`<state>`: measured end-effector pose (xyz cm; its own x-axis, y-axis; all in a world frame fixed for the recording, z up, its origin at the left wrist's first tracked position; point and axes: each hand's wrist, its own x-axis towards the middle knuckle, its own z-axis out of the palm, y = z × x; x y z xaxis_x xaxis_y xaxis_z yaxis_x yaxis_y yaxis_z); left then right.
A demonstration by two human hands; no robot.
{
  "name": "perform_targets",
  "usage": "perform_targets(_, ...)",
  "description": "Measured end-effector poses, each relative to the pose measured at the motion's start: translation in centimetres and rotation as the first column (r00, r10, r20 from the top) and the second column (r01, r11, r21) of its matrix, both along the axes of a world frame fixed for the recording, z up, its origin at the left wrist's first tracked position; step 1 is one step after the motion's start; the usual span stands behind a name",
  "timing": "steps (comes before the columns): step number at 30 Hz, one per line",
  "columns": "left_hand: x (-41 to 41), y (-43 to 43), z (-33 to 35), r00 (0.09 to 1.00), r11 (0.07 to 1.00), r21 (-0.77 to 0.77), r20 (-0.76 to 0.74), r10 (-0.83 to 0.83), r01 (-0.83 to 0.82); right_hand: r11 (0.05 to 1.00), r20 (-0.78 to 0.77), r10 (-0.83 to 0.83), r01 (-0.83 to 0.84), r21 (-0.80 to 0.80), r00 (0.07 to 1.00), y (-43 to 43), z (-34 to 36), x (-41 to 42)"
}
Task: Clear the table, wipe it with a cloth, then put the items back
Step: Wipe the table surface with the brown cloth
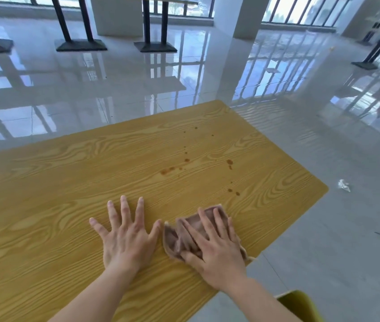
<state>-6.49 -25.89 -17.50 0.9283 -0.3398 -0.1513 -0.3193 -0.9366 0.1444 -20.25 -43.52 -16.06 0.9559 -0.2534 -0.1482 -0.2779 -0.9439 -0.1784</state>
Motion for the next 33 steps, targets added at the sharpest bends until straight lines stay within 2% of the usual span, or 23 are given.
perform_targets(1, 0.0, 0.0, 0.0, 1.000, 1.000, -0.005, -0.001, 0.002, -0.002, 1.000, 0.009, 0.020, -0.020, -0.014, 1.000, -0.9, 0.0, -1.1)
perform_targets(3, 0.0, 0.0, 0.0, 1.000, 1.000, -0.005, 0.002, 0.011, -0.011, 0.995, -0.029, -0.057, 0.054, -0.081, 0.998, -4.4, -0.2, -1.9)
perform_targets(5, 0.0, -0.1, 0.0, 1.000, 1.000, 0.001, 0.006, 0.011, -0.011, 0.963, -0.090, -0.248, 0.235, -0.135, 0.965, -8.4, -0.2, -0.5)
perform_targets(7, 0.0, -0.1, 0.1, 1.000, 1.000, 0.011, 0.004, 0.014, -0.014, 0.890, -0.133, -0.453, 0.440, -0.119, 0.882, -10.3, 0.1, 2.2)
perform_targets(8, 0.0, -0.1, 0.1, 1.000, 1.000, 0.016, -0.001, 0.012, -0.012, 0.868, -0.143, -0.497, 0.487, -0.101, 0.856, -10.0, 0.1, 3.4)
perform_targets(10, -0.1, -0.1, 0.2, 1.000, 1.000, 0.017, -0.003, 0.014, -0.014, 0.905, -0.103, -0.425, 0.419, -0.075, 0.899, -7.1, -0.4, 3.8)
perform_targets(12, -0.1, -0.2, 0.2, 1.000, 1.000, 0.009, 0.009, 0.017, -0.017, 0.981, -0.008, -0.190, 0.189, -0.049, 0.982, -3.5, -0.6, 1.5)
perform_targets(14, 0.1, -0.1, 0.1, 1.000, 1.000, 0.001, 0.009, 0.021, -0.021, 1.000, 0.009, -0.012, 0.012, -0.025, 1.000, -3.7, -0.4, -1.0)
perform_targets(15, 0.1, -0.1, 0.0, 1.000, 1.000, 0.003, 0.005, 0.022, -0.022, 0.998, -0.025, 0.013, -0.014, -0.053, 1.000, -5.3, -0.3, -1.5)
perform_targets(17, 0.0, -0.1, -0.1, 1.000, 1.000, 0.005, 0.015, 0.019, -0.019, 0.984, -0.069, -0.128, 0.118, -0.135, 0.989, -9.5, -0.5, -0.7)
perform_targets(19, 0.0, -0.2, 0.0, 0.999, 1.000, 0.005, 0.024, 0.022, -0.023, 0.905, -0.094, -0.416, 0.402, -0.139, 0.905, -12.8, -0.1, 2.1)
perform_targets(21, 0.0, -0.3, 0.0, 0.999, 1.000, 0.007, 0.020, 0.027, -0.027, 0.841, -0.128, -0.541, 0.532, -0.101, 0.831, -12.5, 0.1, 5.9)
perform_targets(23, -0.1, -0.2, 0.0, 1.000, 1.000, -0.004, 0.014, 0.025, -0.025, 0.916, -0.111, -0.400, 0.395, -0.070, 0.910, -8.5, 0.0, 7.8)
perform_targets(25, 0.0, -0.1, 0.1, 0.999, 0.999, -0.035, 0.026, 0.035, -0.034, 0.993, -0.028, -0.111, 0.110, -0.045, 0.993, -3.9, -0.3, 6.6)
perform_targets(27, -0.1, 0.1, 0.2, 0.999, 0.998, -0.060, 0.026, 0.034, -0.032, 0.994, -0.005, 0.098, -0.098, -0.049, 0.995, -3.6, 0.0, 3.8)
perform_targets(28, -0.1, 0.2, 0.2, 0.999, 0.997, -0.067, 0.023, 0.037, -0.035, 0.993, -0.028, 0.102, -0.104, -0.064, 0.994, -5.3, 0.1, 3.2)
perform_targets(29, -0.1, 0.1, 0.3, 0.999, 0.997, -0.069, 0.024, 0.042, -0.040, 0.995, -0.056, 0.037, -0.042, -0.093, 0.998, -7.4, -0.1, 3.4)
perform_targets(32, -0.1, -0.1, 0.3, 0.998, 0.996, -0.068, 0.021, 0.054, -0.053, 0.949, -0.123, -0.314, 0.309, -0.063, 0.941, -11.2, 0.3, 7.2)
perform_targets(33, -0.1, -0.2, 0.4, 0.998, 0.995, -0.078, 0.026, 0.057, -0.054, 0.939, -0.123, -0.343, 0.342, -0.027, 0.931, -10.3, 0.3, 8.8)
